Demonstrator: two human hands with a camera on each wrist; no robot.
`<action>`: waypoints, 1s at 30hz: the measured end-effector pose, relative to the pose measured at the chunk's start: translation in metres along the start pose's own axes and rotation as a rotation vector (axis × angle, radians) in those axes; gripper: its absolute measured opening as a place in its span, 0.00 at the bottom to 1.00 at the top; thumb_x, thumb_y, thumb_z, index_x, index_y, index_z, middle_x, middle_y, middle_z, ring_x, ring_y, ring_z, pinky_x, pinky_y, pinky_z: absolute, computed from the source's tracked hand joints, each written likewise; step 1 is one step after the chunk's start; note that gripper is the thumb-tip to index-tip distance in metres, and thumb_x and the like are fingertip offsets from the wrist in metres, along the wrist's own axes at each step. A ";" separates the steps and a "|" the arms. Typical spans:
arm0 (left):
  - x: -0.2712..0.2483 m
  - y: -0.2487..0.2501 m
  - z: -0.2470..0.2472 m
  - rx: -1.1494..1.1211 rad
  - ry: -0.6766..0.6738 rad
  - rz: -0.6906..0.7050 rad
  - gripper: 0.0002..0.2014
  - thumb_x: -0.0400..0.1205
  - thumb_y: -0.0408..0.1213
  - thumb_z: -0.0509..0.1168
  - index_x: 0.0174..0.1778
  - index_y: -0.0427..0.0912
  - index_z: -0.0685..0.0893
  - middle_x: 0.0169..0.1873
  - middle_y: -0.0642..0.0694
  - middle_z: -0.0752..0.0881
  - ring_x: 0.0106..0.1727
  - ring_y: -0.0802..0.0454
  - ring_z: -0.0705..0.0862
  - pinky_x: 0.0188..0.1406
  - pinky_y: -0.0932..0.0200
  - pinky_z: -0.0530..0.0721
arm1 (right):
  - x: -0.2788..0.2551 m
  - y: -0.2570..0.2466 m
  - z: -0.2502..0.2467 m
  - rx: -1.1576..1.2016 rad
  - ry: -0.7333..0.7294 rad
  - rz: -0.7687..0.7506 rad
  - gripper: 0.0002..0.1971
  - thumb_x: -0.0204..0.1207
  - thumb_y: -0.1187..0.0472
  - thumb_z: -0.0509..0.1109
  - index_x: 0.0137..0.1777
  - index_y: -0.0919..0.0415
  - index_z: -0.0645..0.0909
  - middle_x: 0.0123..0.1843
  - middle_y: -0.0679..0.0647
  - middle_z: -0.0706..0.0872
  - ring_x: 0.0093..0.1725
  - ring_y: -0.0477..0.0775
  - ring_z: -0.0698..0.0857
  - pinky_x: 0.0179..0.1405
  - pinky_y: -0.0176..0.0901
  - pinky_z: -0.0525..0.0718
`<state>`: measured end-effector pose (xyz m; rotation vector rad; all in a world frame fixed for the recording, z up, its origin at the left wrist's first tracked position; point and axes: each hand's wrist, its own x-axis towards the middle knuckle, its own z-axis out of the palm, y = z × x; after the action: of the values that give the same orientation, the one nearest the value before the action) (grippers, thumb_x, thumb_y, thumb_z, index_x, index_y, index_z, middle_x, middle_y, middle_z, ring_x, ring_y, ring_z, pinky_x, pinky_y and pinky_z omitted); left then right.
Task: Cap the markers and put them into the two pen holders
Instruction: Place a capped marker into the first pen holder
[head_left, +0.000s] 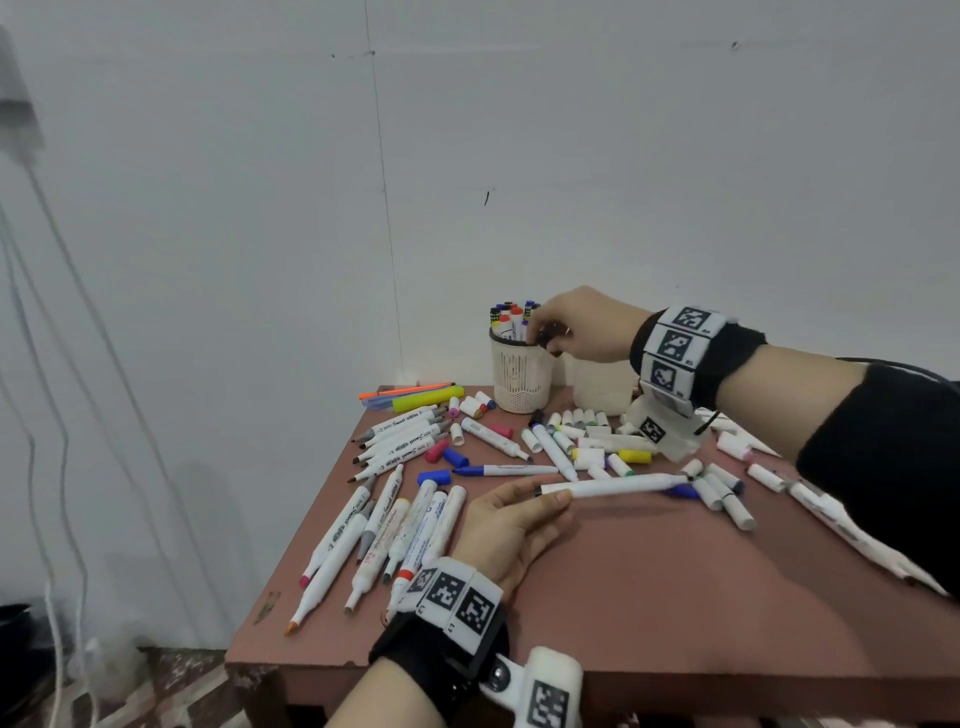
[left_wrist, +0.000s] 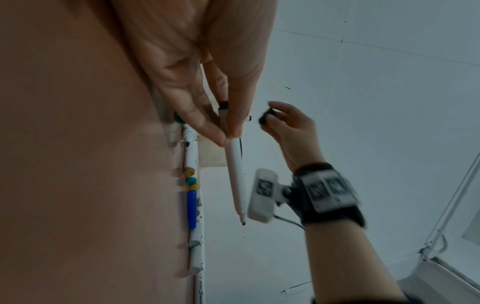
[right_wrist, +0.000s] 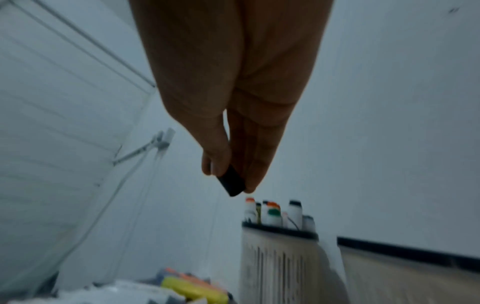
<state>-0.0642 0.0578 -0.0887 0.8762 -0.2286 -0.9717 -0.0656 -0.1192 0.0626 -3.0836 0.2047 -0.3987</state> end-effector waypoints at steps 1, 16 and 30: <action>0.001 0.000 0.000 0.000 0.002 -0.001 0.12 0.75 0.16 0.66 0.53 0.27 0.83 0.43 0.34 0.88 0.37 0.49 0.90 0.33 0.61 0.88 | -0.009 -0.002 -0.007 0.025 0.040 0.004 0.13 0.78 0.69 0.67 0.60 0.59 0.84 0.58 0.54 0.86 0.50 0.44 0.78 0.51 0.34 0.74; -0.001 0.000 -0.001 0.052 -0.012 0.031 0.09 0.77 0.20 0.65 0.50 0.33 0.83 0.35 0.41 0.90 0.35 0.52 0.90 0.39 0.62 0.89 | -0.161 -0.042 -0.010 1.266 0.622 0.313 0.12 0.76 0.78 0.66 0.53 0.63 0.84 0.47 0.67 0.86 0.42 0.55 0.88 0.47 0.39 0.88; 0.000 0.000 -0.001 0.030 -0.007 0.047 0.09 0.77 0.21 0.65 0.52 0.32 0.81 0.35 0.40 0.90 0.35 0.50 0.90 0.32 0.63 0.87 | -0.193 -0.022 0.079 2.250 1.082 0.730 0.04 0.79 0.73 0.64 0.48 0.68 0.81 0.38 0.60 0.88 0.44 0.54 0.86 0.43 0.41 0.89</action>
<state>-0.0634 0.0585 -0.0897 0.8916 -0.2695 -0.9302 -0.2275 -0.0709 -0.0610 -0.3907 0.3890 -1.0205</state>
